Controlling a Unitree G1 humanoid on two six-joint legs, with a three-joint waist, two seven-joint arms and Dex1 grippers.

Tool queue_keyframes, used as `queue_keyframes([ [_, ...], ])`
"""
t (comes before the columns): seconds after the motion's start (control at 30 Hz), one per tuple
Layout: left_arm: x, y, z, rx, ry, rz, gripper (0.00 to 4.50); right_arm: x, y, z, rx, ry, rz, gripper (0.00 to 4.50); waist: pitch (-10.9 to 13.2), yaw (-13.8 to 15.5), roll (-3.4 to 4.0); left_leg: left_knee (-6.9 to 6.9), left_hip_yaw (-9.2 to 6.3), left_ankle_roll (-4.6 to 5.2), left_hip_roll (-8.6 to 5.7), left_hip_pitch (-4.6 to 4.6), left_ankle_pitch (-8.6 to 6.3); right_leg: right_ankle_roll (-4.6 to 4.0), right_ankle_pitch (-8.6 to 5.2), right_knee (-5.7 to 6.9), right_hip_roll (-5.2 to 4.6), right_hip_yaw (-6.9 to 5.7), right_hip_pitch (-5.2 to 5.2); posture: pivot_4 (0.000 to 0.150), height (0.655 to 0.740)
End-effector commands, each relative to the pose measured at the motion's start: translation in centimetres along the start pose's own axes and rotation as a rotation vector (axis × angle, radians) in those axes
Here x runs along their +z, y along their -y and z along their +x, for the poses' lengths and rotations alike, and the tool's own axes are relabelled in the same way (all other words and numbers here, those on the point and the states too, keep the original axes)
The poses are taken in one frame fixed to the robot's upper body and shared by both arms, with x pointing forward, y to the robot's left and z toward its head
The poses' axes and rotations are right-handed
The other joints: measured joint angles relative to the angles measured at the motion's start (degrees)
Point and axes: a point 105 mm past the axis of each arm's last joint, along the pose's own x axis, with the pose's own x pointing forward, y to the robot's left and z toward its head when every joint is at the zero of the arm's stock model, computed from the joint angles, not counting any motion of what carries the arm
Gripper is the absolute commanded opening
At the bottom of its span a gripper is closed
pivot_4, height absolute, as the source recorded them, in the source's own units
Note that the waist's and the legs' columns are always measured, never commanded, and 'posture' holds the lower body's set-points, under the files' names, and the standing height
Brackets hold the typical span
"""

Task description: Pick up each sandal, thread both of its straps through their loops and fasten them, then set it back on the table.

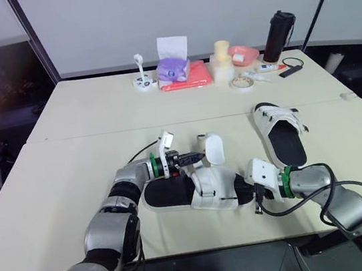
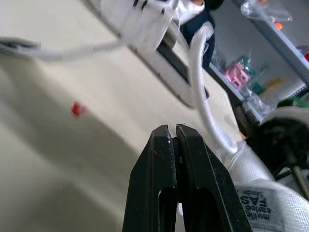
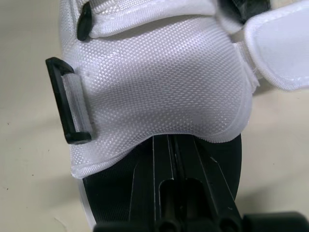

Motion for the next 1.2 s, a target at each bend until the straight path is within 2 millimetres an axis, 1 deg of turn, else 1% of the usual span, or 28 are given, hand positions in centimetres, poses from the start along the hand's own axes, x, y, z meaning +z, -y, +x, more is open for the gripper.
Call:
queue_keyframes([
  [0.03, -3.6, 0.2, 0.3, -0.024, -0.144, -0.015, 0.01, -5.7, -2.9, -0.1, 0.083, -0.221, 0.140, 0.00, -0.1, 0.0, 0.01, 0.00, 0.01, -0.01, -0.01, 0.01, 0.00, 0.01, -0.01, -0.01, -0.01, 0.00, 0.02, 0.150, 0.7400],
  [0.13, -3.8, 0.2, 0.3, -0.024, -0.155, -0.016, 0.01, -5.6, -2.9, 0.0, 0.084, -0.218, 0.140, 0.00, -0.1, 0.0, 0.02, 0.00, 0.00, -0.08, 0.00, 0.07, -0.06, 0.06, -0.05, -0.01, -0.01, 0.00, 0.06, 0.150, 0.7400],
  [0.23, -4.1, 0.2, 0.0, -0.018, -0.197, 0.023, 0.01, -5.5, -2.8, 0.2, 0.086, -0.214, 0.139, 0.00, -0.3, -0.1, 0.03, 0.00, -0.01, -0.12, 0.00, 0.07, -0.09, 0.10, -0.08, -0.01, -0.01, 0.00, 0.07, 0.150, 0.7400],
  [0.33, -3.7, 0.0, -0.2, -0.003, -0.193, 0.038, 1.02, -5.5, -2.8, 0.3, 0.085, -0.214, 0.136, 0.00, -0.3, -0.1, 0.05, 0.00, -0.01, -0.13, 0.00, 0.08, -0.10, 0.11, -0.08, -0.01, 0.00, 0.00, 0.06, 0.150, 0.7400],
  [0.47, -2.6, -0.3, -0.7, 0.026, -0.157, 0.073, 3.05, -5.4, -2.7, 0.5, 0.086, -0.209, 0.135, 0.00, -0.3, -0.2, 0.05, 0.00, -0.01, -0.13, 0.00, 0.08, -0.10, 0.11, -0.09, -0.01, 0.00, 0.00, 0.06, 0.150, 0.7400],
  [0.5, -2.2, -0.6, -1.0, 0.045, -0.140, 0.078, 3.46, -5.4, -2.7, 0.5, 0.086, -0.207, 0.134, 0.00, -0.3, -0.2, 0.05, 0.00, -0.01, -0.13, 0.00, 0.08, -0.11, 0.11, -0.09, -0.01, 0.00, 0.00, 0.06, 0.150, 0.7400],
  [0.6, -1.5, -1.2, -1.8, 0.089, -0.111, 0.096, 3.46, -5.4, -2.6, 0.6, 0.086, -0.205, 0.134, 0.00, -0.3, -0.2, 0.05, -0.01, -0.02, -0.13, 0.01, 0.08, -0.10, 0.11, -0.08, 0.00, 0.01, 0.00, 0.05, 0.150, 0.7400],
  [0.67, -0.8, -2.0, -2.7, 0.153, -0.085, 0.124, 3.46, -5.3, -2.6, 0.7, 0.086, -0.203, 0.133, 0.00, -0.3, -0.2, 0.04, 0.00, -0.02, -0.13, 0.01, 0.08, -0.10, 0.11, -0.08, 0.01, 0.01, 0.00, 0.05, 0.150, 0.7400],
  [0.73, -0.4, -2.6, -3.3, 0.201, -0.079, 0.168, 3.46, -5.3, -2.6, 0.7, 0.086, -0.202, 0.133, 0.00, -0.3, -0.2, 0.05, 0.01, -0.03, -0.13, 0.01, 0.10, -0.10, 0.11, -0.08, 0.03, 0.01, 0.00, 0.05, 0.150, 0.7400],
  [0.83, 0.6, -3.5, -4.6, 0.277, -0.083, 0.280, 3.46, -5.3, -2.6, 1.0, 0.088, -0.200, 0.132, 0.00, -0.3, -0.2, 0.03, 0.01, -0.04, -0.13, 0.02, 0.13, -0.10, 0.10, -0.08, 0.05, 0.02, 0.00, 0.05, 0.150, 0.7400],
  [0.9, 1.1, -3.7, -5.0, 0.299, -0.078, 0.320, 3.46, -5.2, -2.6, 1.1, 0.089, -0.198, 0.131, 0.00, -0.3, -0.3, 0.03, 0.01, -0.04, -0.13, 0.03, 0.15, -0.10, 0.08, -0.06, 0.06, 0.03, 0.00, 0.05, 0.150, 0.7400],
  [0.93, 1.8, -3.8, -5.1, 0.316, -0.060, 0.339, 3.46, -5.2, -2.5, 1.1, 0.089, -0.196, 0.131, 0.00, -0.3, -0.3, 0.03, 0.01, -0.03, -0.13, 0.03, 0.16, -0.10, 0.08, -0.06, 0.08, 0.03, 0.01, 0.05, 0.150, 0.7400],
  [1.07, 5.1, -3.7, -5.6, 0.361, 0.064, 0.339, 3.46, -5.2, -2.4, 1.3, 0.089, -0.193, 0.129, 0.00, -0.3, -0.2, -0.05, 0.04, -0.06, -0.13, 0.04, 0.18, -0.09, 0.07, -0.06, 0.13, 0.05, 0.01, 0.06, 0.150, 0.7400],
  [1.13, 6.2, -3.1, -5.2, 0.329, 0.107, 0.305, 3.46, -5.2, -2.3, 1.3, 0.089, -0.191, 0.128, 0.00, -0.3, -0.2, -0.08, 0.05, -0.07, -0.14, 0.04, 0.18, -0.09, 0.10, -0.07, 0.15, 0.06, 0.01, 0.06, 0.150, 0.7400],
  [1.2, 6.7, -2.3, -4.5, 0.269, 0.126, 0.261, 3.46, -5.1, -2.3, 1.4, 0.089, -0.190, 0.128, 0.00, -0.3, -0.3, -0.07, 0.07, -0.06, -0.14, 0.04, 0.18, -0.09, 0.10, -0.08, 0.16, 0.06, 0.01, 0.06, 0.150, 0.7400],
])
